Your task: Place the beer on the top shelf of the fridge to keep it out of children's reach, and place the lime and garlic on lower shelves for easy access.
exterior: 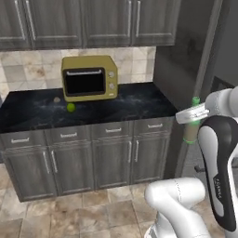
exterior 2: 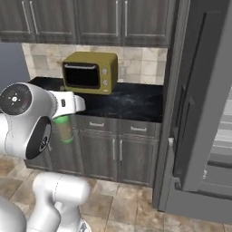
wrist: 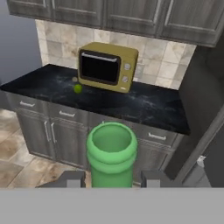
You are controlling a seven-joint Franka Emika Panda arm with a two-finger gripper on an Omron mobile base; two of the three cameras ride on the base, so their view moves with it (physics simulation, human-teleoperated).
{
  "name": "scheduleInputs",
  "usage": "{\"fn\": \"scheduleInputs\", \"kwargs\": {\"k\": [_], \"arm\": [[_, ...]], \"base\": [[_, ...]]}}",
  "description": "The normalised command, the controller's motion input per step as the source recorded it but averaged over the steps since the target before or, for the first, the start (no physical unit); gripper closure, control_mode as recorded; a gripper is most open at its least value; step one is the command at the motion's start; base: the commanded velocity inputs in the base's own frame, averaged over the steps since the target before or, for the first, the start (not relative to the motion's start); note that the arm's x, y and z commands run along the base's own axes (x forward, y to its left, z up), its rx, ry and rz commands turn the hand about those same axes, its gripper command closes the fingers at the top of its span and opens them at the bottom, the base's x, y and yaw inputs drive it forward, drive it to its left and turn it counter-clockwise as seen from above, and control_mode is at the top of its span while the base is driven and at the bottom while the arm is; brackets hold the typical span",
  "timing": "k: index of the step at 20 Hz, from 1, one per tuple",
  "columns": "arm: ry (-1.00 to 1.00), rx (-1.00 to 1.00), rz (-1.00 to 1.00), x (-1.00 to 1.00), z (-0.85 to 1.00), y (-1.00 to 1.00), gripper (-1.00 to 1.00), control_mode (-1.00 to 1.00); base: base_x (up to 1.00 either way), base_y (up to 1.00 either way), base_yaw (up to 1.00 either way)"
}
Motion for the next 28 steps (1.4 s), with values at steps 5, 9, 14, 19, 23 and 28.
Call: {"fn": "scheduleInputs", "kwargs": {"k": [5, 9, 14, 19, 23, 28], "arm": [[0.0, 0.0, 0.0, 0.0, 0.0, 0.0, 1.0, 1.0], [0.0, 0.0, 0.0, 0.0, 0.0, 0.0, 1.0, 1.0], [0.0, 0.0, 0.0, 0.0, 0.0, 0.0, 1.0, 1.0], [0.0, 0.0, 0.0, 0.0, 0.0, 0.0, 1.0, 1.0], [0.0, 0.0, 0.0, 0.0, 0.0, 0.0, 1.0, 1.0], [0.0, 0.0, 0.0, 0.0, 0.0, 0.0, 1.0, 1.0]], "base": [[-0.3, -0.65, -0.01], [-0.02, -0.84, 0.0], [0.0, -0.86, 0.0], [0.0, -0.85, 0.0], [0.0, -0.83, 0.0], [0.0, -0.75, 0.0]]}}
